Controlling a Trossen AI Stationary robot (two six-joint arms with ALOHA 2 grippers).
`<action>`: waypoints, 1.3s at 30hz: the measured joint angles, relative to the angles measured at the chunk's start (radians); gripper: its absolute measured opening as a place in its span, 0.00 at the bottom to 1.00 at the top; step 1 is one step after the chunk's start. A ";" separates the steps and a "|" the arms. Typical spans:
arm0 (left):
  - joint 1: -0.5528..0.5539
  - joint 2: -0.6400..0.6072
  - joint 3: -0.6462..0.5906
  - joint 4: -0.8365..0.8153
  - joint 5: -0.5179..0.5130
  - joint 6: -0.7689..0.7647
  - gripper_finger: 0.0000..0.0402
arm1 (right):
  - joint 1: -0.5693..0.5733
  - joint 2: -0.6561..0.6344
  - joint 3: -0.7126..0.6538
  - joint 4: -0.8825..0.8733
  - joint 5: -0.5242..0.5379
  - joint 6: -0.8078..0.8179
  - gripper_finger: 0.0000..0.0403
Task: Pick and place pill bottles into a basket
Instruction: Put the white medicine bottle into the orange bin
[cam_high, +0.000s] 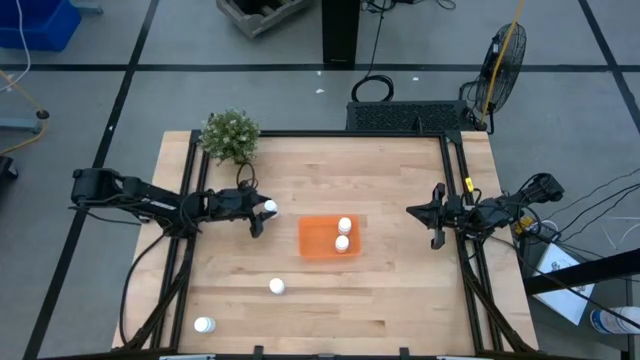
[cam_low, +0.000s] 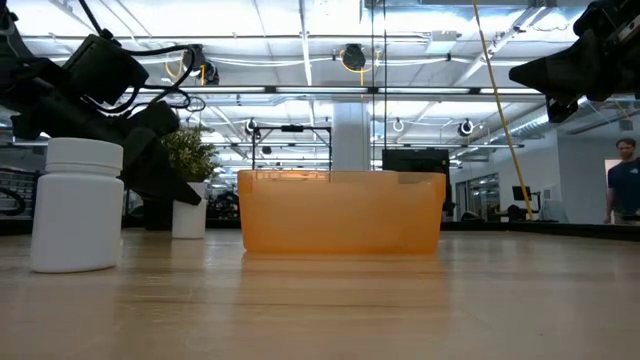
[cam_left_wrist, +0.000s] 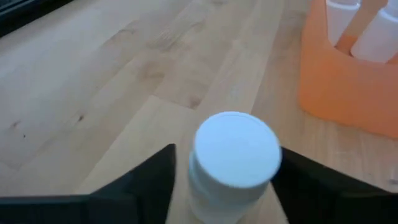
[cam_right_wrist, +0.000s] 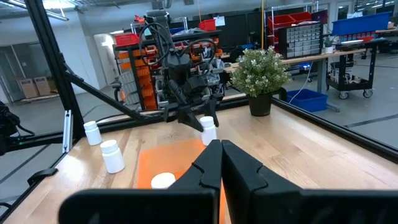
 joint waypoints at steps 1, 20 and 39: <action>0.000 0.000 0.000 0.007 0.000 0.000 0.54 | 0.000 0.000 0.000 0.000 0.000 0.000 0.00; -0.054 0.000 0.000 0.307 0.392 -0.028 0.47 | 0.000 0.000 0.000 0.000 0.000 0.000 0.00; -0.300 0.000 0.000 0.609 0.693 -0.052 0.44 | 0.000 0.000 0.000 0.000 0.000 0.000 0.00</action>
